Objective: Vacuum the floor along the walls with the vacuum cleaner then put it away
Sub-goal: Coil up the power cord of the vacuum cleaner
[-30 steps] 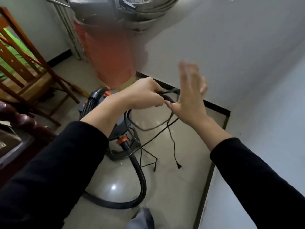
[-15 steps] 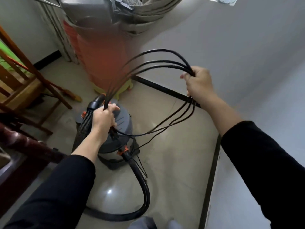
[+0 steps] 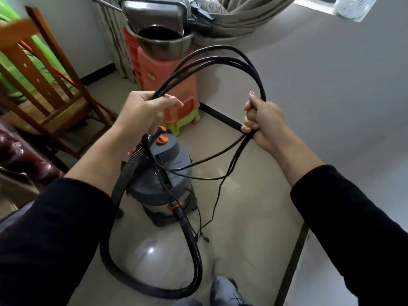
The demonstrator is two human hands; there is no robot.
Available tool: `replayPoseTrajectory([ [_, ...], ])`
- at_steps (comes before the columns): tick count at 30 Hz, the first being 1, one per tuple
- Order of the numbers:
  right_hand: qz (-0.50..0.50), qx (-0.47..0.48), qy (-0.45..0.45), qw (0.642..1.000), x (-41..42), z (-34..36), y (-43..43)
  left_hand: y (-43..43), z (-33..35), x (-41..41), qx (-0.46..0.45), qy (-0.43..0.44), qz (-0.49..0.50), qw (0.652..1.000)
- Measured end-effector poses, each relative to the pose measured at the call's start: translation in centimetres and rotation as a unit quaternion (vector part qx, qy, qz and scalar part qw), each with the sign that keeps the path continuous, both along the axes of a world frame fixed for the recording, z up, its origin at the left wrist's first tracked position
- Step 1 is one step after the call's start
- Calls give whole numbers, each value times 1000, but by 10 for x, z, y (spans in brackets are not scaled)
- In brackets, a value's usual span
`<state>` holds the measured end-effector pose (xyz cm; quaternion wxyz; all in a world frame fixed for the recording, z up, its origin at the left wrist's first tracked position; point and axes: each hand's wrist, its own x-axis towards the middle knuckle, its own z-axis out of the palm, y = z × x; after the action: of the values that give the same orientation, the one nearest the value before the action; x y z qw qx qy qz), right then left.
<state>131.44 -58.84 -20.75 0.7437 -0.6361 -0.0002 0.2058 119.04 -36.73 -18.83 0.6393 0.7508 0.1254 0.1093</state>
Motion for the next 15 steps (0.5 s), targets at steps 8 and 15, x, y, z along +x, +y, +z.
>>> replayPoseTrajectory([
  [8,39,-9,10,999,32,1,11,-4,-12,3,-87,87,82,989],
  [15,37,-134,-167,976,68,-19,-22,10,-11,-19,80,17,208,975],
])
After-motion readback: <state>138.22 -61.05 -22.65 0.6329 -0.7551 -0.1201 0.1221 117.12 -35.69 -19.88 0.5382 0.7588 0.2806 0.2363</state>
